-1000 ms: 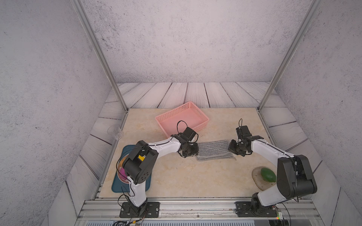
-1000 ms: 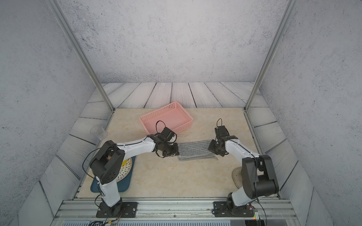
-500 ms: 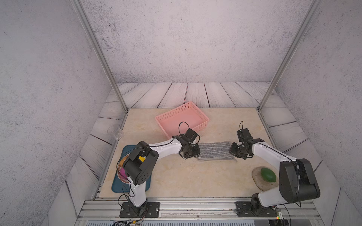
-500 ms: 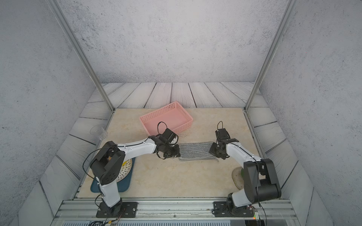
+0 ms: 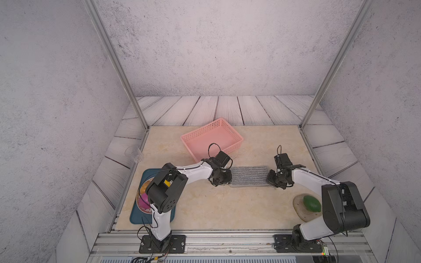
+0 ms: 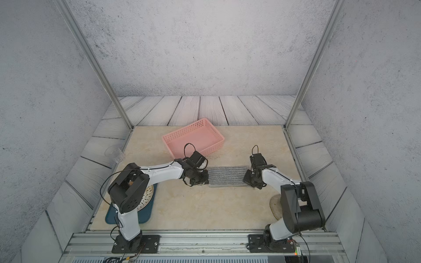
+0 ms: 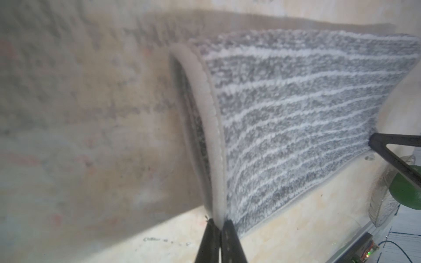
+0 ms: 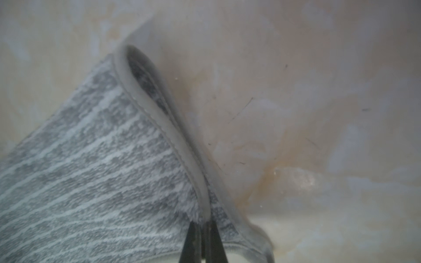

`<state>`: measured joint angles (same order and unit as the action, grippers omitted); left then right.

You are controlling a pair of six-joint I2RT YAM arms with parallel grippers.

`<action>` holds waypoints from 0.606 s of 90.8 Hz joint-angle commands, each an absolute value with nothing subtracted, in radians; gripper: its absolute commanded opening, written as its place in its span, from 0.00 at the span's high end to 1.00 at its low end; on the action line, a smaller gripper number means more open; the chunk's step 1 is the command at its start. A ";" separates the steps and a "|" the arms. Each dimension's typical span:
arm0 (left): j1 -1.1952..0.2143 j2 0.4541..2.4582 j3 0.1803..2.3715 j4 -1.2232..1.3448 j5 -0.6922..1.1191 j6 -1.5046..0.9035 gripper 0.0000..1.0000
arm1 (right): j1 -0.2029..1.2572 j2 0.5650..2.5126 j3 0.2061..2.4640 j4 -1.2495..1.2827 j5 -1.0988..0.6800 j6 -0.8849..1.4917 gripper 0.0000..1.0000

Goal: Fold the square dishcloth
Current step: Smooth out the cleaning item at the center of the board.

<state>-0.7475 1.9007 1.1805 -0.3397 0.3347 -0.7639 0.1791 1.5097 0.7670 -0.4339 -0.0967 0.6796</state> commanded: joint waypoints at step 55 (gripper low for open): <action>-0.749 1.812 1.128 -0.358 0.298 -0.756 0.33 | 0.176 1.467 0.806 -0.496 -0.001 0.665 0.73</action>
<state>-0.7483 1.8732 1.1427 -0.3092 0.3210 -0.7624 0.1791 1.5146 0.7696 -0.4355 -0.0685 0.6769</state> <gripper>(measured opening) 0.652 0.239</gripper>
